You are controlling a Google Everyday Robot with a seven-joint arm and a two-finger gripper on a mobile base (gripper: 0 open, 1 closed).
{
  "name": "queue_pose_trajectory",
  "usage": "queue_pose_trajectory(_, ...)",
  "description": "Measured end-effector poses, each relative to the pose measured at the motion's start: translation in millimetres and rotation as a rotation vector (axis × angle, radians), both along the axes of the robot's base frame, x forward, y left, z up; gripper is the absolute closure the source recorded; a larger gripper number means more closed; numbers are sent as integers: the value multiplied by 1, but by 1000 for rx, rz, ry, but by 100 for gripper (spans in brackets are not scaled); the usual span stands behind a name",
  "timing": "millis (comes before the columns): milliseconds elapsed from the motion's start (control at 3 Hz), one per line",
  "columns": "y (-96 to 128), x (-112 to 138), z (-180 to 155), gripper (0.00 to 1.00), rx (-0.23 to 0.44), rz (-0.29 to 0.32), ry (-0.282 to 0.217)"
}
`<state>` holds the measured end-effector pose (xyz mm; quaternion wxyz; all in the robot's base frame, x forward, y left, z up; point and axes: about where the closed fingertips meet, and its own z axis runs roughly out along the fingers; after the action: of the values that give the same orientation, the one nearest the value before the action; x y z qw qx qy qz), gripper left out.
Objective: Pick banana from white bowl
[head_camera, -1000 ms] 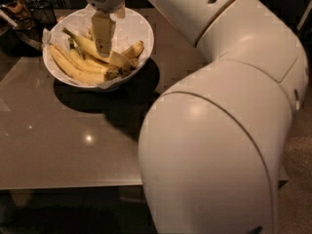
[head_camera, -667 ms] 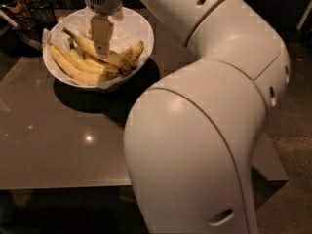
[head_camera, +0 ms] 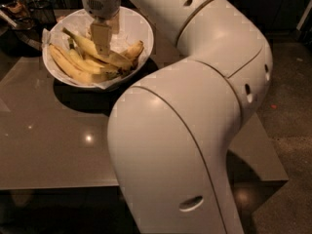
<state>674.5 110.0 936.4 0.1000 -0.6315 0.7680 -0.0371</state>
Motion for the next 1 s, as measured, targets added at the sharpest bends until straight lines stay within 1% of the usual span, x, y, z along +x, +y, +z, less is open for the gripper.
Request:
queue_pose_trajectory(333, 1, 2, -5, 34, -5, -4, 13)
queue_pose_trajectory(1000, 10, 8, -29, 34, -16, 7, 66)
